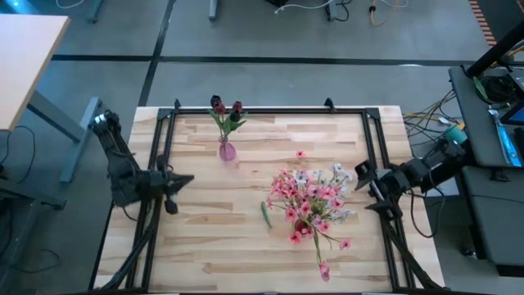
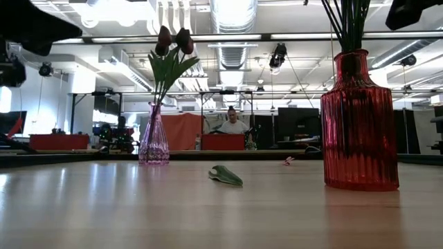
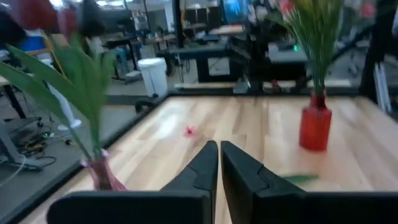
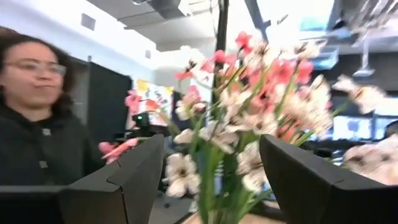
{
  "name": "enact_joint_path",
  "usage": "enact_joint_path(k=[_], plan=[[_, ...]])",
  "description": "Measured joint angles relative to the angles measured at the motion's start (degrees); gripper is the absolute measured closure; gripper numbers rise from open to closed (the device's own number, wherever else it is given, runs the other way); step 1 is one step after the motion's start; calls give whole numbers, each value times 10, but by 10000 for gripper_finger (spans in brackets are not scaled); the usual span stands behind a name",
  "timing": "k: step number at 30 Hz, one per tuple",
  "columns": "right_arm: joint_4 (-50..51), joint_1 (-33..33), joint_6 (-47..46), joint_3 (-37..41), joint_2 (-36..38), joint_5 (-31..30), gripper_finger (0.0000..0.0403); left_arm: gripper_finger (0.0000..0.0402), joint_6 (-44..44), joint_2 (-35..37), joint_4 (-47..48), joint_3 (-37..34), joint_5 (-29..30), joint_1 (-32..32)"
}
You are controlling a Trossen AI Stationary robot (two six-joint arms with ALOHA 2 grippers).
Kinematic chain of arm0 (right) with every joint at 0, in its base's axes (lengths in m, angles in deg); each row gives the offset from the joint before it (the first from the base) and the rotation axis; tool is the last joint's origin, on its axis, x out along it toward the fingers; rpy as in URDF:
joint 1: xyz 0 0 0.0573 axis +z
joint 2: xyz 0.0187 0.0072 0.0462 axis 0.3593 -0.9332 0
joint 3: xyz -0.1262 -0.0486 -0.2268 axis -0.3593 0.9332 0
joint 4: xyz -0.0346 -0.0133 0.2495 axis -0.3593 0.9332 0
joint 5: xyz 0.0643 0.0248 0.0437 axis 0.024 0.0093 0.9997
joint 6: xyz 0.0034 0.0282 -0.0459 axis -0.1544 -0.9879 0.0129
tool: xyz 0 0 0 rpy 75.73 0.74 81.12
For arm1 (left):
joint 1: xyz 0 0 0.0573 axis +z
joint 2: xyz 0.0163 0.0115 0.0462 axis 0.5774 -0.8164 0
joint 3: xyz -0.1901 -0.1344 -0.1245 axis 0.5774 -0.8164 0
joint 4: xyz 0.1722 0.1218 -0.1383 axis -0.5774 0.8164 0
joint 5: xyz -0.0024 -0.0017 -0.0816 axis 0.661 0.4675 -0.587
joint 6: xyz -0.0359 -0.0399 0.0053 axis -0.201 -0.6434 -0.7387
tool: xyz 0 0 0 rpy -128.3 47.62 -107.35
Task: Sort flowers into vase by color
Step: Return to Home Position
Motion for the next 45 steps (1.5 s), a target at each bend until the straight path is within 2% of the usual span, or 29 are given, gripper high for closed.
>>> enact_joint_path(k=[4,6,9,12,13,17,23,26,31,33,45], plan=[[-12,-24,28,-3,-6,-12,149,401,61,58,-48,-7,29,54],[-30,-36,31,-3,-17,-12,150,401,70,75,-85,-25,17,95],[-71,-53,30,-3,-49,-12,150,401,122,79,-198,-83,-66,173],[-115,-68,32,-3,-94,-12,150,401,239,72,-399,-161,-199,272],[-127,-72,35,-3,-110,-12,150,401,266,70,-425,-165,-247,305],[-175,-89,33,-2,-163,-21,150,402,273,71,-390,-139,-384,398],[-156,-109,42,0,-172,-19,157,402,266,76,-361,-158,-460,453],[-143,-112,56,0,-171,-7,166,402,248,81,-316,-165,-462,456],[-143,-112,100,0,-159,-19,179,402,226,81,-311,-165,-346,456],[-143,-112,101,0,-159,-29,179,402,223,79,-310,-164,-324,456],[-135,-112,95,0,-159,-38,172,402,223,62,-310,-162,-321,456]])
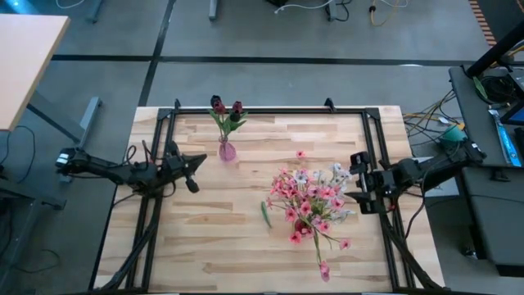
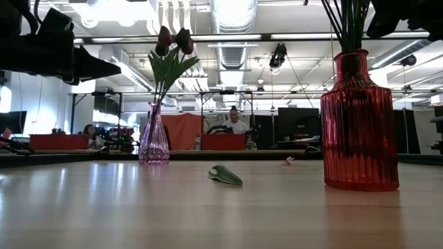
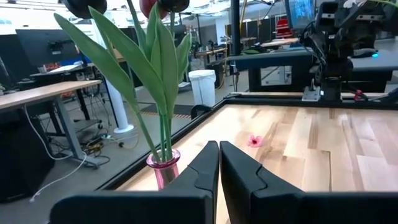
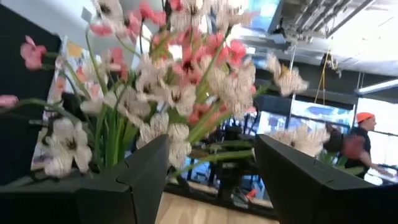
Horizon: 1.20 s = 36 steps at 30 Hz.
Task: Sort flowers into vase by color
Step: Return to Home Position
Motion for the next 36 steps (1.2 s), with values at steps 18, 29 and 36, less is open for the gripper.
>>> enact_joint_path(k=[18,29,36], plan=[[184,-114,81,-3,203,-67,172,402,0,-36,0,0,0,0],[417,-270,-112,0,204,-14,172,402,0,-46,0,0,0,0],[422,-273,-110,0,204,62,172,402,0,-52,-1,1,0,0]])
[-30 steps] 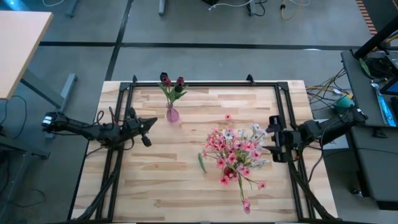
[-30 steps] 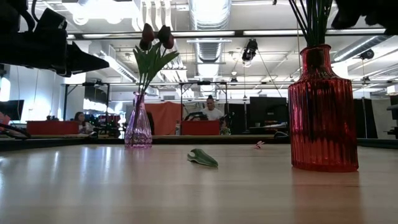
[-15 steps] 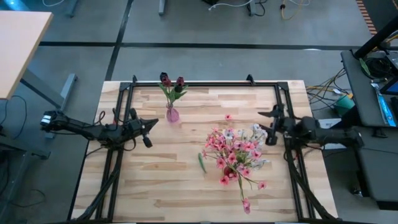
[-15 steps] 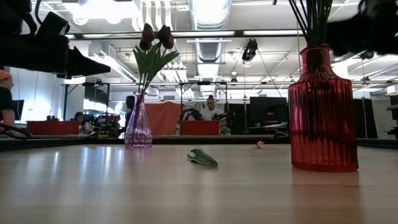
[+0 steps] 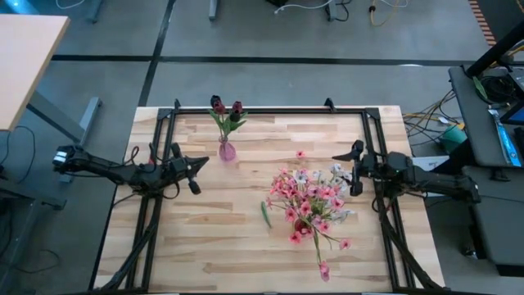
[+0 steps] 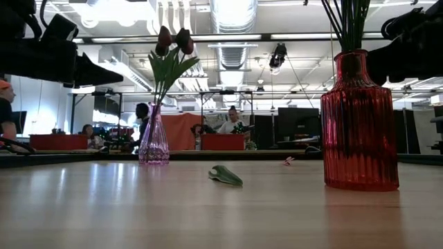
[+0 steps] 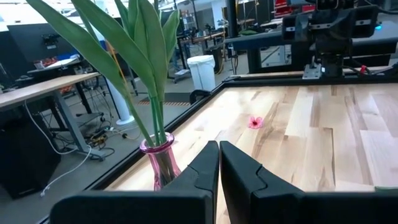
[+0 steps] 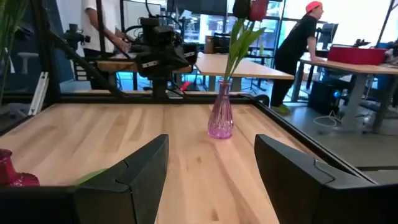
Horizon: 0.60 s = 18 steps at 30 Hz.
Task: Sort flowers into vase by color
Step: Return to Home Position
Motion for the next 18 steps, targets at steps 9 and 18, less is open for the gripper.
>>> enact_joint_path(k=[9,18], plan=[[2,-20,-33,0,0,-1,172,402,0,-10,0,0,0,0],[2,-23,-53,0,-4,-2,172,402,0,-20,0,0,0,0]])
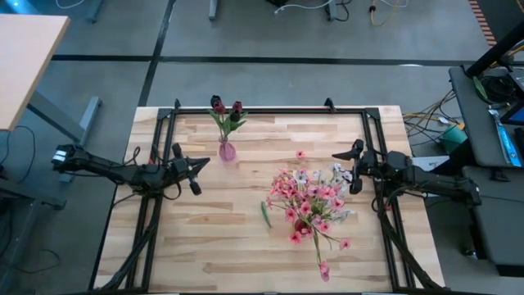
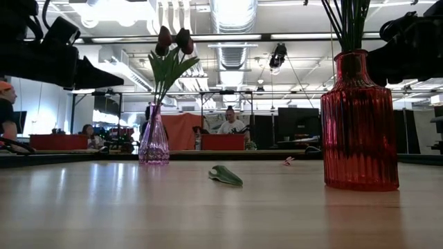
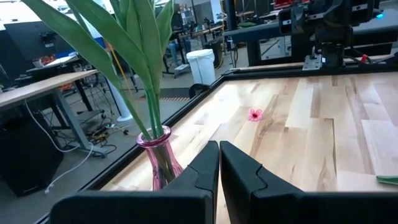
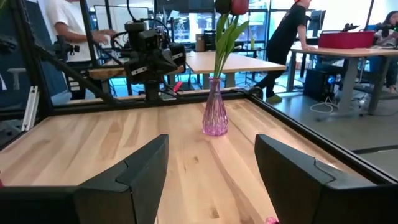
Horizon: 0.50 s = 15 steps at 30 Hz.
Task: Sort flowers into vase by color
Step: Return to Home Position
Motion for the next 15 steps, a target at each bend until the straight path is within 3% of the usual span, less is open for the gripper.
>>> enact_joint_path(k=[15], plan=[[-5,0,2,1,-16,0,172,402,0,-15,0,0,0,0]])
